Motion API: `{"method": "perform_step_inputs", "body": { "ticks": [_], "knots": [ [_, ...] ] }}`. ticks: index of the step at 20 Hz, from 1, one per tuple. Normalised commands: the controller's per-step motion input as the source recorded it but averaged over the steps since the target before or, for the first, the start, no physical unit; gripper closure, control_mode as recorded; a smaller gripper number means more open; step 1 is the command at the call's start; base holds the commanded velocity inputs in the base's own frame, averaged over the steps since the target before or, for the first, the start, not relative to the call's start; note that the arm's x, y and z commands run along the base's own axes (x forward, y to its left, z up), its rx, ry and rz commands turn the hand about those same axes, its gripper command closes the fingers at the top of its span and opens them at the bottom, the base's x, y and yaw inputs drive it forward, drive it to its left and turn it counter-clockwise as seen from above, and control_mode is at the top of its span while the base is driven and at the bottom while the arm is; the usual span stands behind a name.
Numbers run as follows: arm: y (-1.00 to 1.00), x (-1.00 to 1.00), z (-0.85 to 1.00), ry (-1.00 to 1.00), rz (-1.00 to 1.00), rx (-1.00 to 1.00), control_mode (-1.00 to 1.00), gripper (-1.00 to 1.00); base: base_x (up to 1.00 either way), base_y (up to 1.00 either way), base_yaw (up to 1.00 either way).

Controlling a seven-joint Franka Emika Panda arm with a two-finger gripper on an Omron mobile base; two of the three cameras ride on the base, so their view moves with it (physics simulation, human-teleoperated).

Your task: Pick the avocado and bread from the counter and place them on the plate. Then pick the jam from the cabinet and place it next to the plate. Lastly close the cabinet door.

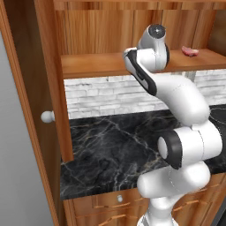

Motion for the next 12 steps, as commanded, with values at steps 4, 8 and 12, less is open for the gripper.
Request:
{"method": "perform_step_inputs", "body": {
  "ticks": [4,8,12],
  "knots": [
    [0.05,0.39,0.0,0.0,0.0,0.0,-1.0,-1.0,0.0,0.0,0.0],
    [0.08,0.36,0.0,0.0,0.0,0.0,-1.0,-1.0,0.0,0.0,0.0],
    [0.05,0.34,-0.03,0.0,0.0,0.0,-1.0,-1.0,0.0,0.0,0.0]
  ]
}}
